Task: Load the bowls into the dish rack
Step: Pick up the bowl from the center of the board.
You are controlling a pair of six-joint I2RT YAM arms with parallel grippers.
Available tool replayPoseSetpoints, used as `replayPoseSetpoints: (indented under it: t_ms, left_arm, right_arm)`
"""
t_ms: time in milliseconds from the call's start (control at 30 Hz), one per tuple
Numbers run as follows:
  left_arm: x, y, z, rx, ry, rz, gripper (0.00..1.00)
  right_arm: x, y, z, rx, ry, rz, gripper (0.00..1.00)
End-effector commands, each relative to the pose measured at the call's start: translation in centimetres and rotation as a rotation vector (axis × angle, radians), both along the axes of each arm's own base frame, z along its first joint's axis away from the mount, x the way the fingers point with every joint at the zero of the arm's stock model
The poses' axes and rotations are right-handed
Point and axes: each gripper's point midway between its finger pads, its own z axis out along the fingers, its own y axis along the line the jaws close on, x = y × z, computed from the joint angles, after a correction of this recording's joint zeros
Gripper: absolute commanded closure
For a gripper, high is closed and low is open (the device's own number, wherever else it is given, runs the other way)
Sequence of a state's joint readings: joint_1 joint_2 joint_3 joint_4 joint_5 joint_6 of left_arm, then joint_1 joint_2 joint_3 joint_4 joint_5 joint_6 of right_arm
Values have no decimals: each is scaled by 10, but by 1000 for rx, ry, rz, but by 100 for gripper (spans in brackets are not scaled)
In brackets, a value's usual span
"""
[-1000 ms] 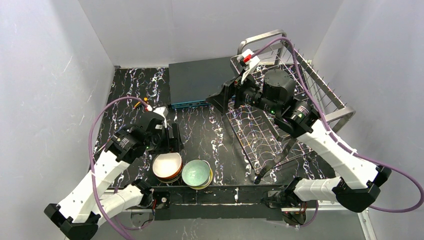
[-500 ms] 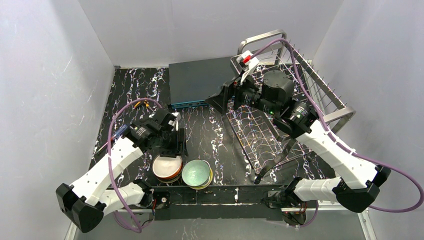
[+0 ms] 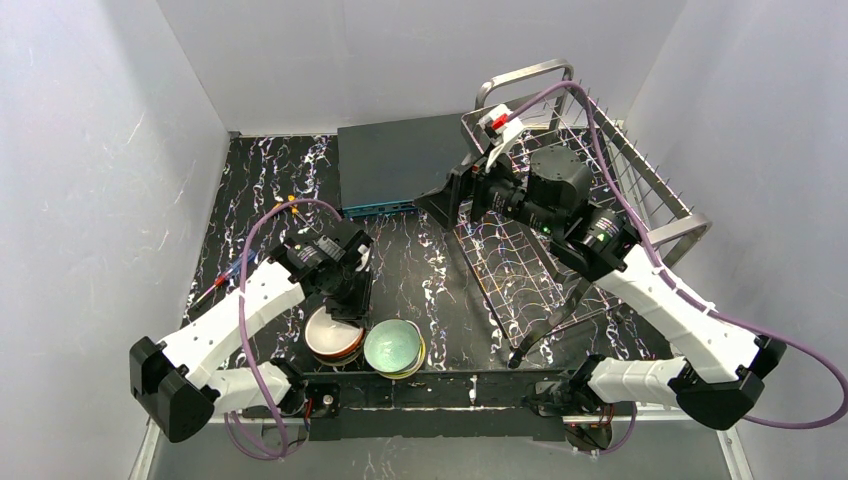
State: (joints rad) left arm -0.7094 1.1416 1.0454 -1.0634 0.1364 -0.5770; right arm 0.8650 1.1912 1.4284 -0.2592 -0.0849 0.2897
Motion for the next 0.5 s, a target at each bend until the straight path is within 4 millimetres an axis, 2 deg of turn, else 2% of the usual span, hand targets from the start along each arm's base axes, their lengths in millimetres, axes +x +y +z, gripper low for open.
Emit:
replayPoseSetpoints:
  t_ms: [0,67,233,467]
  left_arm:
    - [-3,0,15,6,-13,-28,89]
    - [-2,0,18,1,-23,-30,100]
    - [3,-1,34,-24,-77,-22,100]
    - [11,-12,73,-136,-184,-22,100]
  right_arm:
    - [-1,-7,22,63,-46,-22,1]
    - [-1,-7,22,63,-47,-22,1]
    - [-3,-8,22,62,-44,-20,1]
    - [-7,-8,22,70,-33,-5,1]
